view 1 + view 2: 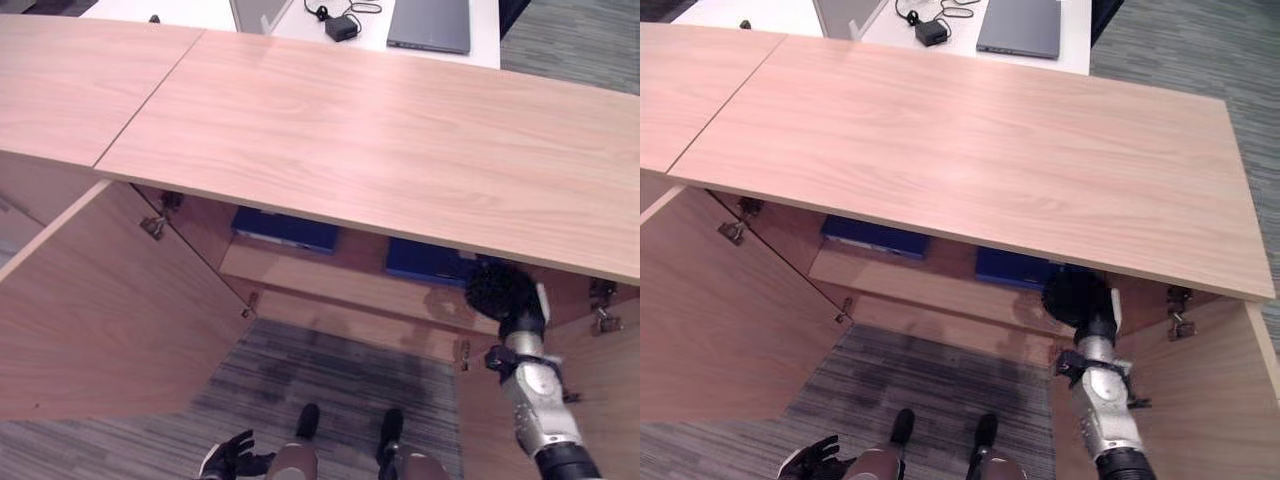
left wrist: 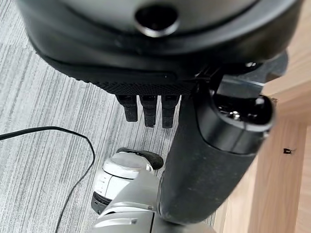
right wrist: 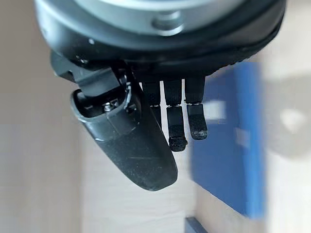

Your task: Put the empty folder in the office cabinet

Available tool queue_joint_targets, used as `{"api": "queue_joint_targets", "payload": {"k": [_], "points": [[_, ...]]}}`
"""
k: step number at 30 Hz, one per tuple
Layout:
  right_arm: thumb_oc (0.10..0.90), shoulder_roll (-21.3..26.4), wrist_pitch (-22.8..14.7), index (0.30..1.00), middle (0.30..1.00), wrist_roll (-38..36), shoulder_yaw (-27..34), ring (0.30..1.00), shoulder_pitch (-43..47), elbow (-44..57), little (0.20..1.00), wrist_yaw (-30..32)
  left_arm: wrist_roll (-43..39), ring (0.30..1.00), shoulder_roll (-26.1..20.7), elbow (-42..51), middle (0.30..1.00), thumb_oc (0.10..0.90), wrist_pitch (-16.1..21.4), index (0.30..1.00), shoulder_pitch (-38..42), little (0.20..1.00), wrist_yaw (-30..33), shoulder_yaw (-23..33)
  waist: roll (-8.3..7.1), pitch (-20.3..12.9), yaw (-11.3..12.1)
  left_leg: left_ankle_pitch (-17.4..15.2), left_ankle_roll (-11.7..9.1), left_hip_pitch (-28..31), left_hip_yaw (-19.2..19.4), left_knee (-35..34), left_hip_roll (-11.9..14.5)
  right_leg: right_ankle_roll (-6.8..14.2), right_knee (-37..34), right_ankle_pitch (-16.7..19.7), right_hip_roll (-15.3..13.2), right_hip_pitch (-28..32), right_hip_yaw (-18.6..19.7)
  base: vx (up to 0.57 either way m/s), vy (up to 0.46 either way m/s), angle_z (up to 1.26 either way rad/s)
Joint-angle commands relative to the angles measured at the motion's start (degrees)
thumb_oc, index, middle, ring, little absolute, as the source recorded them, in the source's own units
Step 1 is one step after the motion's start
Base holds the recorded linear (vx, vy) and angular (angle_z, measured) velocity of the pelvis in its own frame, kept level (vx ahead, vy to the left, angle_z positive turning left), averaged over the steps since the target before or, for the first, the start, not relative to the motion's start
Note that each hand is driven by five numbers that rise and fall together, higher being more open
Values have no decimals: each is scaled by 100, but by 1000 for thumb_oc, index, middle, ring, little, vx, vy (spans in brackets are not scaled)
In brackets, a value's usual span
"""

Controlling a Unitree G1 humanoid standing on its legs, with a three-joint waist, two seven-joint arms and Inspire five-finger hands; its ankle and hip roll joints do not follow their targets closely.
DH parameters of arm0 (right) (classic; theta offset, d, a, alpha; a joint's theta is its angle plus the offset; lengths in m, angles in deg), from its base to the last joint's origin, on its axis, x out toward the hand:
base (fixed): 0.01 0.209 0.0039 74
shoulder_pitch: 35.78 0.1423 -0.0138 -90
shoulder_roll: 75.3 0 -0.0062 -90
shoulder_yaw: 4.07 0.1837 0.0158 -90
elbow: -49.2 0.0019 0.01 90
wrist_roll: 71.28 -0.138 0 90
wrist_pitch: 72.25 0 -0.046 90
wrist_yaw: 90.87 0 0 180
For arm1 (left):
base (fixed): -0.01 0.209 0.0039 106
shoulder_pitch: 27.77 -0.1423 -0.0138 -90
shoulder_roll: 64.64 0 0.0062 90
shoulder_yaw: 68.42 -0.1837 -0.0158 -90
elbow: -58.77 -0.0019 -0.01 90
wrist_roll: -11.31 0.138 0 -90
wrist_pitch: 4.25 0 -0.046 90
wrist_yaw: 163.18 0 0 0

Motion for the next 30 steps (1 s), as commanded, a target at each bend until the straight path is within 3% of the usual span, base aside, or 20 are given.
{"api": "queue_joint_targets", "payload": {"k": [1, 8, 16, 30], "points": [[400, 335, -273, 300, 300, 915, 31, 300, 476, 333, 300, 202, 217, 900, -196, -121, 900, 800, 230, 900, -76, 900, -145, -188, 102, -303, 139, -119, -19, 83, 55, -447, 207, 455, 834, -1214, -121, 158, 309, 0, 0, 0], [400, 396, -14, 300, 300, 875, -717, 300, 1544, -1044, 300, 268, -9, 900, -362, 51, 900, 800, 259, 900, 4, 900, -178, -436, 164, -74, 390, -55, -26, -88, -64, -377, 169, 447, 927, -1239, -111, 36, 284, -31, -8, 2], [400, 485, 207, 300, 300, 490, -1579, 300, 2803, -2722, 300, 211, -537, 900, -494, 495, 900, 800, 355, 900, 202, 900, -152, -904, 470, 495, 649, 163, -60, -625, -267, -263, 126, 425, 1179, -1238, -155, -411, 156, -81, -5, 14], [400, 496, 307, 300, 300, 152, -1645, 300, 3643, -4018, 300, 456, -909, 900, -566, 1113, 900, 800, 388, 900, 232, 900, -199, -1460, 862, 942, 875, 269, -60, -1076, -476, -168, 14, 414, 1679, -1471, -286, -911, 5, -23, -5, 10]]}}
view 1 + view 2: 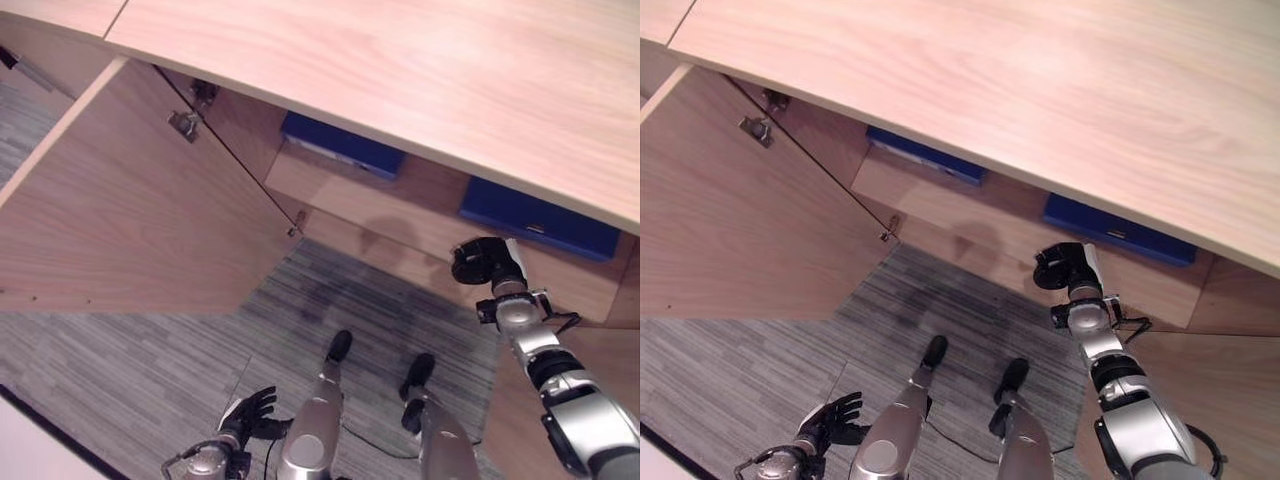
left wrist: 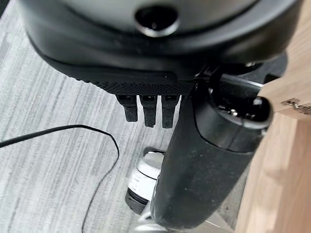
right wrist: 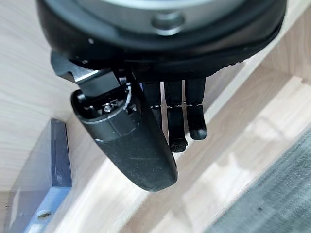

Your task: Put the empty folder in the office cabinet

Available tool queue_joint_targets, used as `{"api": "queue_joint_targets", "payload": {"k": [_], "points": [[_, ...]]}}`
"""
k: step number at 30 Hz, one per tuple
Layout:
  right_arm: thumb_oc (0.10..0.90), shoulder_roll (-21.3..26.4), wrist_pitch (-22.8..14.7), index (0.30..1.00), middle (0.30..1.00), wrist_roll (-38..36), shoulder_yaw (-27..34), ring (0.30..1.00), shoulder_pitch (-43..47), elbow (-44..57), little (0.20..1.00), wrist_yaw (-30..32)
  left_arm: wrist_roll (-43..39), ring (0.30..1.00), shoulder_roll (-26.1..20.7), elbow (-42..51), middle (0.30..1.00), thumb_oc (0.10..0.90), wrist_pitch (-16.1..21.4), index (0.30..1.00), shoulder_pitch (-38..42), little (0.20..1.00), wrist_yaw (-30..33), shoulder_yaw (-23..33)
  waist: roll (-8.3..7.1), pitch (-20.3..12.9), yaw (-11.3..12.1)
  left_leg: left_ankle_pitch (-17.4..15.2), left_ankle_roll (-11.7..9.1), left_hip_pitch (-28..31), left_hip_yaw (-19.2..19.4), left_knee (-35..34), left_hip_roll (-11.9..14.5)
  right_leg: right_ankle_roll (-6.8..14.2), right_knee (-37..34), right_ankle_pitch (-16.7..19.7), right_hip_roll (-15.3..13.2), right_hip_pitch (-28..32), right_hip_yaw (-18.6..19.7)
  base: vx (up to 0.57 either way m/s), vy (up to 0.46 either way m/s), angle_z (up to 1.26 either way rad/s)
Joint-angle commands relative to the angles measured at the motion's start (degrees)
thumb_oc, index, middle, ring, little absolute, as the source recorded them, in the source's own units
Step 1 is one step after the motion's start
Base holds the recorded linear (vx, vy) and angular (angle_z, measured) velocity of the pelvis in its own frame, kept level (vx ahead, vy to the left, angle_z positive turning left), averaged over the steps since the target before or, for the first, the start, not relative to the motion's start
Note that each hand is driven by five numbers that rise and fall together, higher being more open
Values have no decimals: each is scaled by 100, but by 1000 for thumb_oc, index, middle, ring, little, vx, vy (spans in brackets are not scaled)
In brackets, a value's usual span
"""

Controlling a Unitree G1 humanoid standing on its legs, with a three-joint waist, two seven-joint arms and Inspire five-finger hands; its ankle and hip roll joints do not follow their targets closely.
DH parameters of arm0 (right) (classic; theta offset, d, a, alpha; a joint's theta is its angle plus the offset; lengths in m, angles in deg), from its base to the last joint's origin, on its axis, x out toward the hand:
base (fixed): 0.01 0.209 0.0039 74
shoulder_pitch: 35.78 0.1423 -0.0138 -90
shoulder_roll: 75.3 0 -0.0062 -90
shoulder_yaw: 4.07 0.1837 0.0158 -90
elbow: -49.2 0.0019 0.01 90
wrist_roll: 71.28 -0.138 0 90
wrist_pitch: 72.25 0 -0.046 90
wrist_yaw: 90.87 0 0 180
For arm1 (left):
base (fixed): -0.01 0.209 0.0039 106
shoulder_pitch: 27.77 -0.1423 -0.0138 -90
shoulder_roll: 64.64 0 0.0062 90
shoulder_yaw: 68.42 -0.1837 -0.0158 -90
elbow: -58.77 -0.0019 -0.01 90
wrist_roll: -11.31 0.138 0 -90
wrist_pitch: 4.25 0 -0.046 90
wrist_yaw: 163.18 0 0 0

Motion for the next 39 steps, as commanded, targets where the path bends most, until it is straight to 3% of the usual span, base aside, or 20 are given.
{"api": "queue_joint_targets", "payload": {"k": [1, 13, 30, 39], "points": [[400, 371, -318, 300, 300, -282, 13, 300, 327, -96, 300, 241, -211, 900, -298, 173, 900, 800, 146, 900, -224, 900, -27, -343, 160, -237, 110, -56, 173, -8, 92, -275, 36, 444, 887, -1208, -172, 204, 459, -25, 2, 7], [400, 790, -344, 300, 300, -448, 201, 300, 809, -402, 300, 468, -268, 900, -472, 415, 900, 800, 129, 900, -353, 900, -118, -468, 385, -110, 198, -10, 174, -128, 24, -274, -68, 420, 1038, -1286, -236, 62, 390, -16, 3, 5], [400, 1627, -197, 300, 300, -731, -232, 300, 2344, -1120, 300, 461, -363, 900, -881, 601, 900, 800, 65, 900, -351, 900, -294, -608, 414, -201, 370, 18, 111, -192, -50, -213, -143, 391, 1140, -1326, -275, 46, 324, -12, -3, 4], [400, 1914, -135, 300, 300, -886, -345, 300, 2694, -1274, 300, 450, -311, 900, -997, 650, 900, 800, 15, 900, -436, 900, -380, -651, 440, -312, 434, 52, 69, -199, -81, -227, -158, 380, 1147, -1356, -274, 89, 272, -8, -3, 4]]}}
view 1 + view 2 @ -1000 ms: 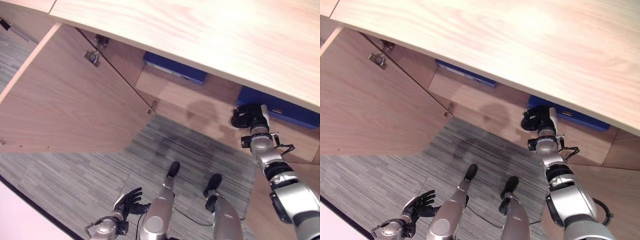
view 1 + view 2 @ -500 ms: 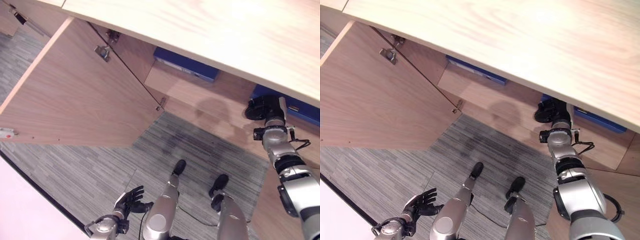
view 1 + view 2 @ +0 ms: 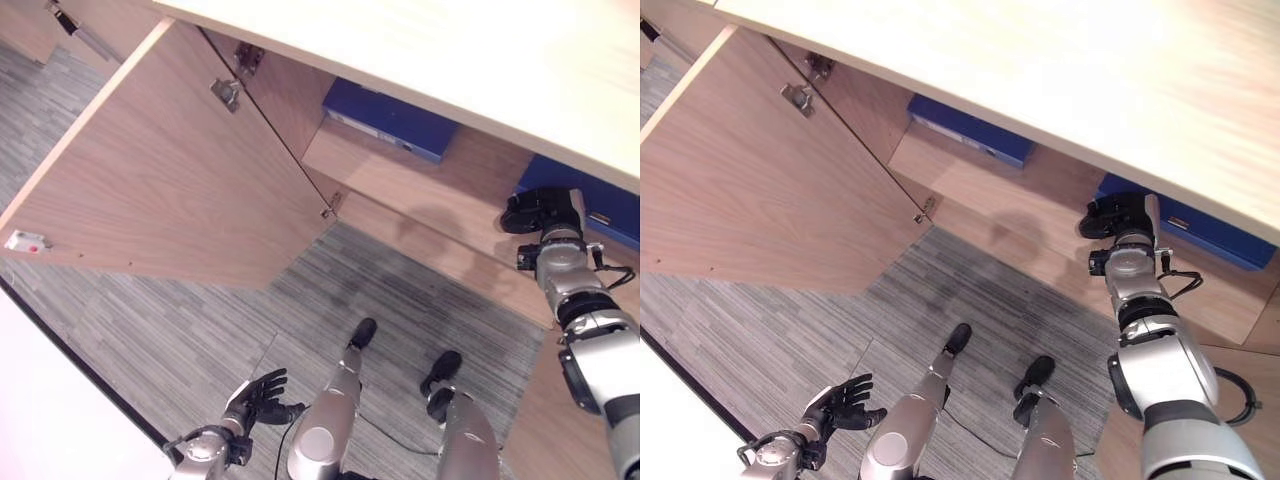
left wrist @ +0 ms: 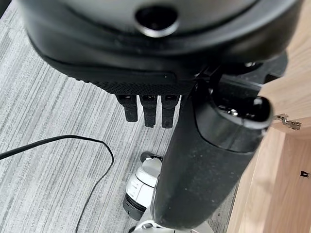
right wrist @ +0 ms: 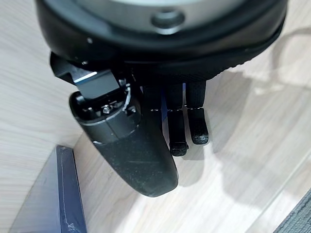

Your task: Put the empty folder in the office cabinet

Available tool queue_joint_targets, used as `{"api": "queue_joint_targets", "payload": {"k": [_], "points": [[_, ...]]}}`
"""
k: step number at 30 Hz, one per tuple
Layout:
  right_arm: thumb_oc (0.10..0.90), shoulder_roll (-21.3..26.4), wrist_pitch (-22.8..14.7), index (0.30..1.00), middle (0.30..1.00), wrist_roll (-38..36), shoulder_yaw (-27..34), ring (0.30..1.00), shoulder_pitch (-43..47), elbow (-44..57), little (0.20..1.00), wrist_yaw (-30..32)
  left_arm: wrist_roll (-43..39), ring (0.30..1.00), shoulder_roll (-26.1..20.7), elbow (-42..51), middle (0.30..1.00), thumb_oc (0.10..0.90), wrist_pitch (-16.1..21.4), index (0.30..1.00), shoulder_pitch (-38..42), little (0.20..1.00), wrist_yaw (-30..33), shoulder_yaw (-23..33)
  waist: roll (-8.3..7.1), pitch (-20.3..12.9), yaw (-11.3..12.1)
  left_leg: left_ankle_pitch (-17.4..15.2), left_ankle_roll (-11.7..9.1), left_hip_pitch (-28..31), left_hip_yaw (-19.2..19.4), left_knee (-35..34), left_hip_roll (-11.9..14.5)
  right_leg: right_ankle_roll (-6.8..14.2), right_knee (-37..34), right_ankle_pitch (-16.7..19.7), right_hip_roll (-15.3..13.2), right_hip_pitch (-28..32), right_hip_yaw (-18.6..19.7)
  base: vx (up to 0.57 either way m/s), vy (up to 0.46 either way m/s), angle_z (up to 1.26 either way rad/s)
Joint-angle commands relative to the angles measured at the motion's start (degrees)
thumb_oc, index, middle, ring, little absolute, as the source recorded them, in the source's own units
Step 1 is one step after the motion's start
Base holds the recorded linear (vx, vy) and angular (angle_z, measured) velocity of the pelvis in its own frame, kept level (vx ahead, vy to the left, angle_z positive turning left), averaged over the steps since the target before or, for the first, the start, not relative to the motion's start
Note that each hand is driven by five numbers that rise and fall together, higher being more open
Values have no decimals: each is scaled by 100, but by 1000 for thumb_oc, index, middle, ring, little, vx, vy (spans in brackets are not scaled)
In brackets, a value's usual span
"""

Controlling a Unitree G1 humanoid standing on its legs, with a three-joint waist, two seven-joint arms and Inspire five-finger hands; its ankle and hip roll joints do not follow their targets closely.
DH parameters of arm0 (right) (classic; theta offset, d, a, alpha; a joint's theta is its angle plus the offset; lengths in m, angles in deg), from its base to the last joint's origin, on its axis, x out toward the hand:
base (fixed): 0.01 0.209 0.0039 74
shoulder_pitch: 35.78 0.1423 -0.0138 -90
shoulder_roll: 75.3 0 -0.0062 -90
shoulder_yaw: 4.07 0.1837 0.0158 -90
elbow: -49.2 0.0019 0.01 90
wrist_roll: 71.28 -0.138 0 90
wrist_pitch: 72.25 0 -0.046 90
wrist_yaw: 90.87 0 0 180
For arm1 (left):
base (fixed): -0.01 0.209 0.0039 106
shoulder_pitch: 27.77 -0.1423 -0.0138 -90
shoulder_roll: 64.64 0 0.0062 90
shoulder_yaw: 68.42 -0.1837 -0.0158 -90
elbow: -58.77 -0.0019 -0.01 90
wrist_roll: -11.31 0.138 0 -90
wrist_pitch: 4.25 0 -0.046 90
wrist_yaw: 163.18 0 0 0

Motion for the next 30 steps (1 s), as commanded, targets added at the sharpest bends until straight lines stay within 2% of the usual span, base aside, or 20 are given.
{"api": "queue_joint_targets", "payload": {"k": [1, 4, 8, 9, 12, 13, 16, 17, 18, 19, 23, 25, 29, 30], "points": [[400, 1267, -541, 300, 300, -234, -178, 300, 1002, 241, 300, 431, -58, 900, -612, 1, 900, 800, 54, 900, -458, 900, -104, -363, 69, -481, 134, 0, 143, 41, 228, -325, 41, 439, 183, -916, 68, 547, 482, -19, -3, 7], [400, 1258, -558, 300, 300, -312, -125, 300, 995, 279, 300, 446, -36, 900, -602, -24, 900, 800, 28, 900, -439, 900, -114, -365, 61, -507, 138, -1, 138, 52, 234, -323, 42, 440, 168, -903, 62, 571, 474, -6, 1, 2], [400, 1018, -662, 300, 300, -582, 82, 300, 679, 606, 300, 386, 54, 900, -496, -141, 900, 800, -2, 900, -392, 900, -88, -310, 3, -588, 94, -12, 134, 118, 254, -324, 58, 439, 119, -879, 82, 675, 469, 0, 0, 0], [400, 536, -996, 300, 300, -1210, 741, 300, -54, 1433, 300, 355, -19, 900, -294, -227, 900, 800, -69, 900, -349, 900, -46, -148, -89, -660, -3, -42, 137, 198, 287, -325, 83, 432, 15, -857, 95, 827, 484, 0, 0, 0], [400, 338, -1063, 300, 300, -1274, 943, 300, -410, 1752, 300, 353, -53, 900, -239, -318, 900, 800, -88, 900, -332, 900, -19, -87, -150, -709, -32, -53, 136, 247, 291, -328, 94, 426, -27, -845, 106, 893, 464, 16, -8, 0], [400, -165, -1229, 300, 300, -1412, 1244, 300, -1278, 2550, 300, 223, -53, 900, -45, -426, 900, 800, -115, 900, -355, 900, 41, 81, -261, -802, -182, -60, 123, 379, 322, -363, 149, 412, -167, -810, 134, 1091, 442, 63, -19, 4], [400, -806, -1395, 300, 300, -1600, 1507, 300, -2570, 3479, 300, -146, 171, 900, 154, -628, 900, 800, -165, 900, -390, 900, 79, 305, -400, -971, -406, -69, 109, 622, 403, -437, 221, 392, -381, -758, 213, 1389, 400, 60, -3, 2], [609, -984, -1430, 613, 613, -1732, 1638, 613, -3046, 3760, 613, -303, 212, 900, 204, -658, 900, 800, -164, 900, -452, 900, 81, 391, -444, -1053, -471, -75, 106, 727, 412, -474, 250, 383, -477, -740, 234, 1506, 377, 51, 15, -5], [800, -985, -1424, 900, 900, -1728, 1650, 900, -3072, 3781, 900, -302, 213, 900, 199, -655, 900, 800, -163, 900, -459, 900, 81, 381, -428, -1075, -465, -44, 114, 703, 400, -474, 257, 390, -524, -679, 249, 1506, 365, 67, 17, -9], [800, -1348, -1468, 900, 900, -1861, 1775, 900, -3863, 4234, 900, -503, 339, 900, 325, -822, 900, 800, -190, 900, -510, 900, 123, 594, -529, -1225, -620, -62, 93, 888, 471, -512, 312, 391, -719, -625, 285, 1732, 363, 63, 10, -4], [800, -1764, -1439, 900, 900, -2177, 1876, 900, -4874, 4729, 900, -917, 411, 900, 517, -1160, 900, 800, -228, 900, -535, 900, 206, 964, -707, -1539, -841, -126, 53, 1248, 602, -544, 396, 369, -1020, -557, 383, 2140, 413, 101, -8, -9], [800, -1737, -1319, 900, 900, -2114, 1813, 900, -5216, 4774, 900, -1049, 527, 900, 571, -1289, 900, 800, -228, 900, -561, 900, 228, 1058, -792, -1687, -911, -152, 24, 1420, 651, -560, 433, 358, -1166, -544, 425, 2341, 413, 85, -15, -20], [800, -1635, -1178, 900, 900, -1961, 1840, 900, -5662, 4878, 900, -1175, 718, 900, 623, -1440, 900, 800, -210, 900, -623, 900, 236, 1164, -862, -1858, -961, -174, -27, 1645, 688, -623, 443, 349, -1535, -455, 481, 2709, 388, 50, -32, -15], [800, -1600, -1147, 900, 900, -1949, 1814, 900, -5700, 4846, 900, -1219, 710, 900, 632, -1487, 900, 800, -213, 900, -638, 900, 241, 1213, -900, -1970, -962, -171, -60, 1694, 704, -655, 429, 353, -1828, -354, 505, 2884, 383, 41, -28, -6]]}}
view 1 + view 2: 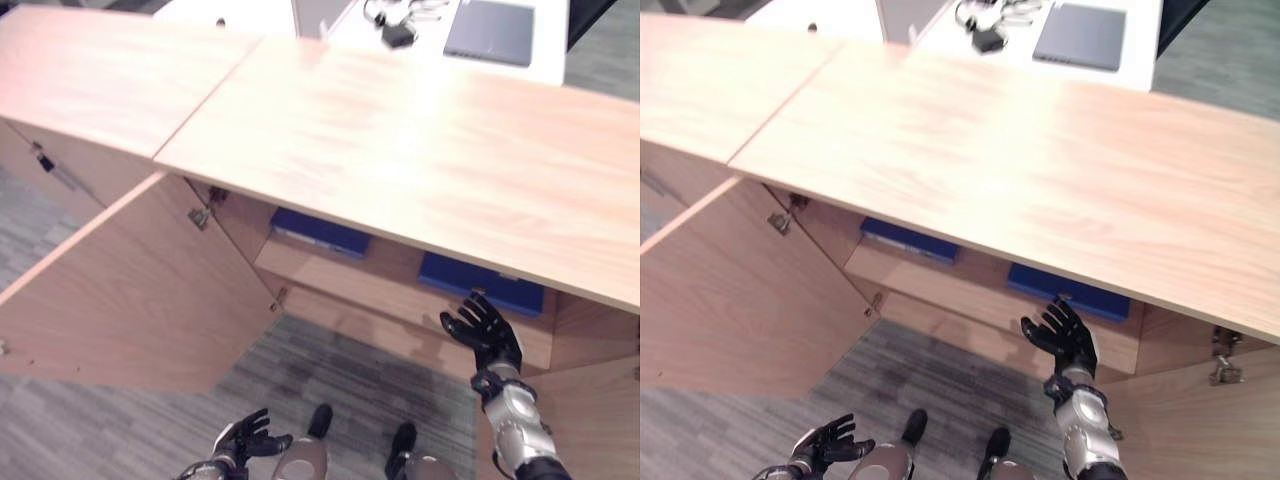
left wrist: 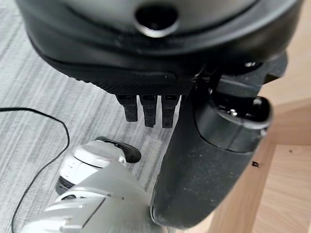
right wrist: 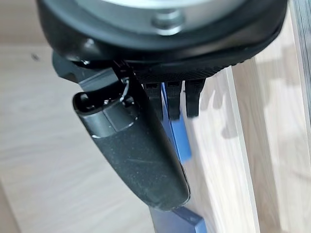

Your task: Put the empty folder in the office cabinet

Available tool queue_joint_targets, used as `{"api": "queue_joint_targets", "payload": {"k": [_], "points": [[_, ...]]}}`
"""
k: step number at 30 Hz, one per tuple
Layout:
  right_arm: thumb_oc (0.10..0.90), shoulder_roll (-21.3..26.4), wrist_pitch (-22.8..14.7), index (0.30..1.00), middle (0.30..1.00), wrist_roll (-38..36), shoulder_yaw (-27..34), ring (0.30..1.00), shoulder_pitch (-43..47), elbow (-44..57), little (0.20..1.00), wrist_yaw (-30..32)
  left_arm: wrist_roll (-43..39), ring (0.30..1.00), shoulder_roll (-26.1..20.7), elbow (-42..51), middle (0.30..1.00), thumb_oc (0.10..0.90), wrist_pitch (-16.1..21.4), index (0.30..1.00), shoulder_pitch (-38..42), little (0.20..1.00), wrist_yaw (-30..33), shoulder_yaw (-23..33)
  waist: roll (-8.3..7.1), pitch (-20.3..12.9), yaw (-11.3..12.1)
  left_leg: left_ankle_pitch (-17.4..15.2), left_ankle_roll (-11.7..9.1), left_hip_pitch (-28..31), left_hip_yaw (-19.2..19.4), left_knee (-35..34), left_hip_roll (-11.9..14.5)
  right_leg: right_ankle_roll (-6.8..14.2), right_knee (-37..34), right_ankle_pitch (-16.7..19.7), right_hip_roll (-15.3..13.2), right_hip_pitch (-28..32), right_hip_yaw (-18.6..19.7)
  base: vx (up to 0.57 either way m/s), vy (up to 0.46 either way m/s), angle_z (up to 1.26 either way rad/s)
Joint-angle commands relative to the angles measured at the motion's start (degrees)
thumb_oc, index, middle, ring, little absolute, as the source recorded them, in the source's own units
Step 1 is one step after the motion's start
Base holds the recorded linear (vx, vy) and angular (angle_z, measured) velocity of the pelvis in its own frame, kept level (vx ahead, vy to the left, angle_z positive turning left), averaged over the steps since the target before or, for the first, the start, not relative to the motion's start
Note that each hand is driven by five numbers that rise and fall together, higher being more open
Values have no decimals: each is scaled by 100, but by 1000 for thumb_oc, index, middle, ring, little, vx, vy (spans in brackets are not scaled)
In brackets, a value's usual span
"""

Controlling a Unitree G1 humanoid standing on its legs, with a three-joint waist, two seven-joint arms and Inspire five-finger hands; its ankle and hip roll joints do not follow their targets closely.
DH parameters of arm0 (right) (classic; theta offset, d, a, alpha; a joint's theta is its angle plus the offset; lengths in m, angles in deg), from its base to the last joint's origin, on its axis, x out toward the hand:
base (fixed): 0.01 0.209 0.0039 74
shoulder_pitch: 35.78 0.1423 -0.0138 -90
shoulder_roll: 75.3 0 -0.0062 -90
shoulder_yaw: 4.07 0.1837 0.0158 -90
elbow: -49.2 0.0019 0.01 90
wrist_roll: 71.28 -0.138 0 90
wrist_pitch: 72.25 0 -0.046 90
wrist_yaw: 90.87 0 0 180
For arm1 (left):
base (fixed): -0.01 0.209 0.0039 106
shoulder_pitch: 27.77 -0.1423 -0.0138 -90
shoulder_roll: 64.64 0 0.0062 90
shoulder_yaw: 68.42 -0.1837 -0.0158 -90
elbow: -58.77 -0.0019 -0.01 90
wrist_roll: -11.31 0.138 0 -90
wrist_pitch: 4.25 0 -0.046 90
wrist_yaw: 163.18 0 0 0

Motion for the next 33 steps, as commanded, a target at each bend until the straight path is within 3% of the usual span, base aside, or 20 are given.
{"api": "queue_joint_targets", "payload": {"k": [1, 4, 6, 7, 8, 9, 10, 11, 12, 13, 14, 17, 21, 23, 25, 28, 29, 31, 32, 33], "points": [[800, 312, -344, 900, 900, 151, 105, 900, -15, 567, 900, -311, 125, 900, -122, -265, 900, 800, 130, 900, -283, 900, 26, -64, -136, -703, 36, 215, -265, -291, 367, -185, 131, 207, 45, -715, -27, 344, 300, 36, -30, -3], [800, 312, -362, 900, 900, 75, 68, 900, 163, 384, 900, -234, 59, 900, -78, -361, 900, 800, 139, 900, -233, 900, 76, -9, -126, -728, 61, 396, -385, -414, 413, -232, 137, 242, -357, -489, -59, 423, 226, -45, 16, 2], [800, 298, -330, 900, 900, 65, -59, 900, 301, 184, 900, -213, 38, 900, -29, -470, 900, 800, 146, 900, -290, 900, 134, 95, -141, -777, 115, 341, -362, -411, 456, -245, 97, 307, -575, -331, -94, 503, 250, -42, 53, 7], [800, 320, -322, 900, 900, 85, -116, 900, 384, 107, 900, -190, 11, 900, -2, -541, 900, 800, 141, 900, -267, 900, 173, 135, -164, -746, 104, 333, -362, -414, 584, -188, 122, 334, -607, -277, -157, 518, 258, -74, 92, 5], [800, 307, -310, 900, 900, 78, -166, 900, 485, 27, 900, -133, -27, 900, 21, -599, 900, 800, 148, 900, -220, 900, 215, 170, -211, -685, 76, 308, -371, -403, 979, -90, 231, 347, -610, -248, -262, 536, 175, -82, 88, 0], [800, 308, -312, 900, 900, 77, -164, 900, 497, 22, 900, -133, -27, 900, 23, -603, 900, 800, 149, 900, -209, 900, 215, 173, -212, -691, 74, 326, -359, -438, 978, -78, 220, 356, -612, -220, -271, 509, 174, -167, 160, 16], [800, 245, -275, 900, 900, 64, -314, 900, 623, -77, 900, -57, -18, 900, 80, -610, 900, 800, 121, 900, -173, 900, 259, 173, -309, -660, -45, 281, -217, -535, 2101, 279, 516, 375, -562, -151, -407, 404, -5, -181, 147, 38], [800, 223, -230, 900, 900, 135, -435, 900, 651, -112, 900, -52, 36, 900, 74, -660, 900, 800, 97, 900, -171, 900, 299, 204, -340, -645, -107, 228, -225, -436, 2705, 429, 748, 362, -503, -163, -441, 405, -141, -197, 166, 54], [800, 208, -193, 900, 900, 193, -490, 900, 630, -102, 900, -71, 90, 900, 77, -678, 900, 800, 90, 900, -177, 900, 308, 217, -355, -670, -140, 216, -211, -392, 2967, 490, 847, 348, -468, -143, -454, 380, -218, -81, 66, 66], [800, 205, -192, 900, 900, 196, -495, 900, 629, -100, 900, -69, 94, 900, 77, -678, 900, 800, 90, 900, -181, 900, 309, 222, -355, -675, -133, 208, -214, -393, 2978, 498, 854, 347, -463, -145, -451, 373, -206, -14, 81, 75], [800, 172, -101, 900, 900, 374, -594, 900, 519, -97, 900, -139, 249, 900, 47, -702, 900, 800, 96, 900, -203, 900, 363, 262, -390, -697, -143, 77, -235, -275, 3242, 735, 997, 320, -360, -198, -496, 478, -418, 13, 51, 78], [800, 140, -33, 900, 900, 586, -676, 900, 421, -82, 900, -158, 319, 900, 17, -678, 900, 800, 140, 900, -152, 900, 467, 272, -442, -721, -139, -73, -244, -271, 3241, 958, 1011, 317, -238, -241, -591, 558, -665, 40, 121, 74], [800, 3, 33, 900, 900, 719, -619, 900, 327, -263, 900, -53, 212, 900, 63, -535, 900, 800, 144, 900, -66, 900, 572, 198, -440, -774, -55, -274, -39, -212, 3045, 716, 689, 353, 109, -289, -797, 605, -956, 61, 177, 88], [800, -197, 76, 900, 900, 689, -553, 900, 466, -660, 900, 67, 16, 900, -47, -335, 900, 800, 155, 900, 67, 900, 571, 129, -488, -750, 73, -368, 152, -269, 2911, 652, 442, 519, 590, -246, -1097, 473, -1060, 55, 264, 74], [800, -246, 74, 900, 900, 714, -551, 900, 498, -672, 900, 95, 11, 900, -81, -213, 900, 800, 191, 900, 62, 900, 569, 95, -491, -755, 112, -410, 230, -259, 2892, 610, 359, 586, 795, -226, -1218, 405, -1067, 32, 190, 48], [800, -396, 145, 900, 900, 726, -555, 900, 567, -813, 900, 90, 148, 900, -226, 289, 900, 800, 297, 900, 12, 900, 610, -56, -514, -654, 202, -577, 542, -32, 2817, 428, -23, 937, 1816, 370, -1754, 125, -939, 101, 229, 33], [800, -440, 118, 900, 900, 684, -525, 900, 545, -838, 900, 111, 88, 900, -307, 515, 900, 800, 351, 900, 30, 900, 657, -88, -502, -552, 192, -571, 583, -27, 2689, 435, -78, 1073, 2104, 706, -1773, -9, -722, 48, 109, 62], [800, -506, 77, 900, 900, 591, -462, 900, 434, -743, 900, 139, -12, 900, -376, 783, 900, 800, 404, 900, 94, 900, 738, -133, -451, -515, 103, -492, 610, 19, 2308, 309, -105, 1066, 2225, 580, -1396, -273, 16, 37, 59, 58], [800, -511, 43, 900, 900, 479, -441, 900, 371, -710, 900, 141, -105, 900, -386, 1013, 900, 800, 440, 900, 129, 900, 778, -169, -419, -512, 17, -448, 605, 61, 2087, 226, -128, 993, 2133, 308, -1063, -368, 480, 109, 37, 96], [800, -500, -51, 900, 900, 323, -400, 900, 257, -662, 900, 167, -208, 900, -436, 1296, 900, 800, 506, 900, 227, 900, 816, -204, -399, -452, -118, -346, 583, 120, 1613, 66, -228, 875, 1793, -314, -453, -490, 1092, 126, -1, 133]]}}
